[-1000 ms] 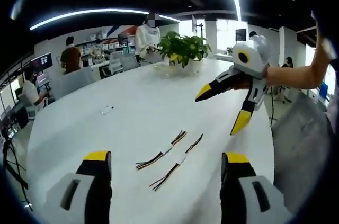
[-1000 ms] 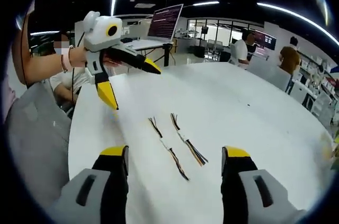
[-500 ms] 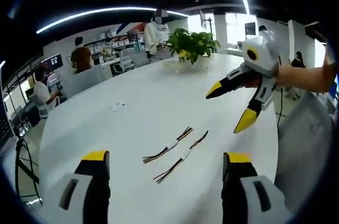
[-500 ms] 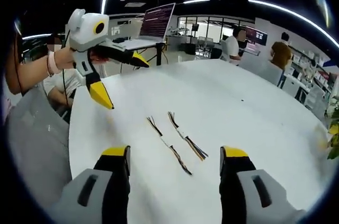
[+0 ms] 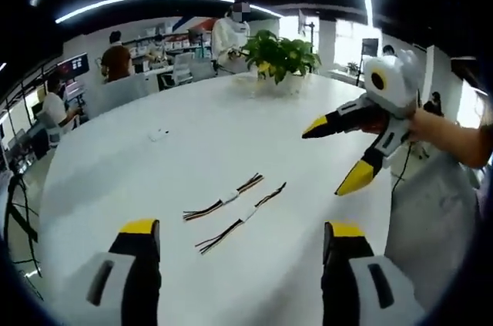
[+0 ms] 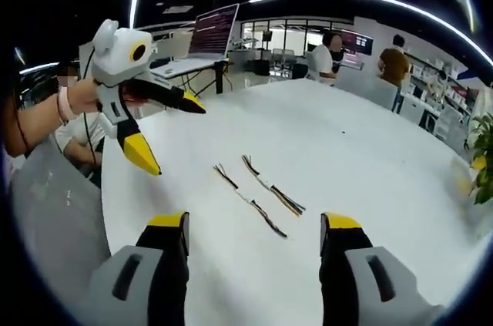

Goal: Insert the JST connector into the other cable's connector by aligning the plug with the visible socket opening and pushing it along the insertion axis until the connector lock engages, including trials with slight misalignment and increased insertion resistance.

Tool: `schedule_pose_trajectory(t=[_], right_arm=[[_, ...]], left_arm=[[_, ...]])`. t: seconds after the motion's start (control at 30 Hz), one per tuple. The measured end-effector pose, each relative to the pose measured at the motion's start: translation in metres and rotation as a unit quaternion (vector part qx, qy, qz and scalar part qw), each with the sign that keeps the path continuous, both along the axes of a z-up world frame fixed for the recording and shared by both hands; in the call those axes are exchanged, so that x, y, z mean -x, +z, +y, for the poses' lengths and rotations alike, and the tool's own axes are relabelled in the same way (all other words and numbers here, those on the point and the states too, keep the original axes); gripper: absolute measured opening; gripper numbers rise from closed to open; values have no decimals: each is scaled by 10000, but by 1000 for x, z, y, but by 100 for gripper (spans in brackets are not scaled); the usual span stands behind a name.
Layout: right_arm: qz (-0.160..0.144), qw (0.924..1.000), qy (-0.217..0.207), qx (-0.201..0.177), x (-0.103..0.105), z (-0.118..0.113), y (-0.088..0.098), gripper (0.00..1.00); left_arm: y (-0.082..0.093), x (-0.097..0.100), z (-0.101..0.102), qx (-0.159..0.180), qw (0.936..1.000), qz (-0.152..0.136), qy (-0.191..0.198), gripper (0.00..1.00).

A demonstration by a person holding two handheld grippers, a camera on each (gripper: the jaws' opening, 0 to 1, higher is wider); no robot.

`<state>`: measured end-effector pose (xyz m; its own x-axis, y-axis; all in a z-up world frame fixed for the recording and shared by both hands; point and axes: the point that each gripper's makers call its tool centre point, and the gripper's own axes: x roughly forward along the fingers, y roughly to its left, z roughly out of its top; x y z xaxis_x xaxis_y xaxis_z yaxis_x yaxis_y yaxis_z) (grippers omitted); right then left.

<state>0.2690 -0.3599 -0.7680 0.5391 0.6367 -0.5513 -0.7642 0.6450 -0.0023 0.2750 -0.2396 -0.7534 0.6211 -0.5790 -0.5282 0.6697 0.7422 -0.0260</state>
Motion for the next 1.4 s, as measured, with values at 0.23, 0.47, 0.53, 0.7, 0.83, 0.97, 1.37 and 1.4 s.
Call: schedule_pose_trajectory(t=[0.23,0.47,0.53,0.7,0.83,0.97,1.37,1.4], right_arm=[[68,10000,-44,-25,1,-1,-6,66],[187,9998,-74,-33,3,-1,-11,65],[243,9997,-35,-20,5,-1,-14,66],[301,9995,19,76,4,-4,-21,66],[279,9996,74,61,5,-4,-19,66],[294,9994,115,153,7,-5,-22,65],[341,9992,-46,194,5,-13,-25,64],[348,9992,-52,200,5,-13,-26,64]], left_arm=[[-8,5,0,6,10000,43,2,86],[-27,6,6,-670,9977,30,-56,85],[-30,6,6,-794,9968,25,-75,85],[-34,3,9,-847,9964,12,-93,86],[-27,5,4,-235,9995,209,-15,88],[-31,7,9,-275,9992,283,6,89],[-37,10,14,-323,9985,432,64,91],[-37,11,14,-337,9985,433,56,91]])
